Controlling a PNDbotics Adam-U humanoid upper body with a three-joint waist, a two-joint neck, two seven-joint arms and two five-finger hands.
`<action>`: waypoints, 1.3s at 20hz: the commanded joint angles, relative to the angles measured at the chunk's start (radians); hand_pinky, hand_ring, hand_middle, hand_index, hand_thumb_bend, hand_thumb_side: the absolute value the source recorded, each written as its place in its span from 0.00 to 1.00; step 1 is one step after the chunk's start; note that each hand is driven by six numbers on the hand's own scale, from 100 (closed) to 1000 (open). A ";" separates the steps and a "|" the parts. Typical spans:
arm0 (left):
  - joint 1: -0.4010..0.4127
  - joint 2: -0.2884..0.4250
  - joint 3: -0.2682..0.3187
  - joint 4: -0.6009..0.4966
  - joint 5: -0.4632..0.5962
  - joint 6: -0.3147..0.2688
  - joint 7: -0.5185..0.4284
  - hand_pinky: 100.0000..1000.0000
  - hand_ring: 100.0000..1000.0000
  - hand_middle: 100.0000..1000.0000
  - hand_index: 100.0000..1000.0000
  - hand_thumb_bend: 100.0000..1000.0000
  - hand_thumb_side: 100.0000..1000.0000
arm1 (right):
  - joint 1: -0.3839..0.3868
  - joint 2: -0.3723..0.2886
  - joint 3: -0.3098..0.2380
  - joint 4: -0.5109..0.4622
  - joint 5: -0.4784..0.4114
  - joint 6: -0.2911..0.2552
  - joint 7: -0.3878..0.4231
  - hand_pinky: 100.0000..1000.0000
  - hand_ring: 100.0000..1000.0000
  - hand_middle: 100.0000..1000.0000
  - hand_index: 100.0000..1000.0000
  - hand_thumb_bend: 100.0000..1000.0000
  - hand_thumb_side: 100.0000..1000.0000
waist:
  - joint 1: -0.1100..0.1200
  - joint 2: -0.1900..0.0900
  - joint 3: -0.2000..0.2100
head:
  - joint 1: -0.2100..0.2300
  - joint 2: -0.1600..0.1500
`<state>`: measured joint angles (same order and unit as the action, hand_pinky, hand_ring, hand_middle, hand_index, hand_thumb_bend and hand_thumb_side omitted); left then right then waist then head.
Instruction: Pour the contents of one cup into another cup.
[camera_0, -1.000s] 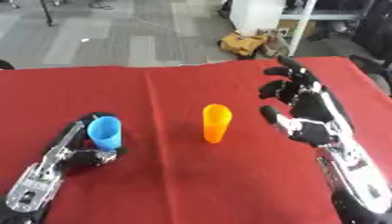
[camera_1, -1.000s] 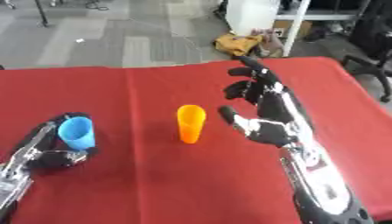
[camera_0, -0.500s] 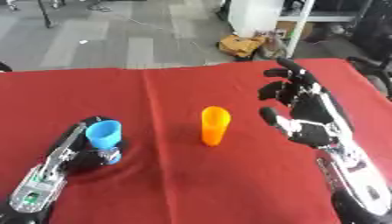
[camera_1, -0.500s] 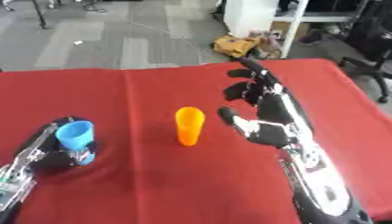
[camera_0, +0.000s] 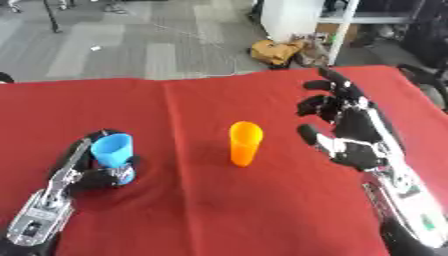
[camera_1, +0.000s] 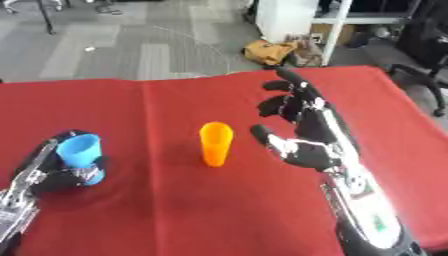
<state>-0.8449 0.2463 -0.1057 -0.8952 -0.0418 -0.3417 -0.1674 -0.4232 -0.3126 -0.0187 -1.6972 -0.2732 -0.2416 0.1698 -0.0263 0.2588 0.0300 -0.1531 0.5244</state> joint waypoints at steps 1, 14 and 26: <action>-0.006 0.058 0.013 -0.075 0.016 -0.001 0.024 0.19 0.57 0.52 0.62 0.00 0.00 | 0.004 -0.030 -0.020 0.012 0.021 0.000 -0.014 0.60 0.60 0.70 0.92 0.46 0.00 | 0.005 -0.023 0.005 | -0.006 -0.011; 0.108 0.092 -0.028 -0.347 0.054 0.054 0.021 0.21 0.58 0.52 0.63 0.03 0.00 | 0.028 -0.080 -0.022 0.284 0.193 -0.022 -0.048 0.59 0.59 0.71 0.92 0.37 0.00 | 0.021 -0.037 0.046 | -0.037 -0.001; 0.184 0.058 -0.075 -0.484 0.083 0.084 -0.026 0.22 0.59 0.53 0.63 0.04 0.00 | -0.027 -0.118 0.022 0.410 0.282 -0.079 -0.047 0.64 0.68 0.76 0.92 0.39 0.00 | 0.031 -0.051 0.093 | -0.061 0.010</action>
<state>-0.6485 0.2959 -0.1785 -1.3495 0.0351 -0.2587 -0.1878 -0.4334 -0.3979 0.0023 -1.2850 -0.0005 -0.3134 0.1195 0.0047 0.2284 0.1237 -0.2098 0.5319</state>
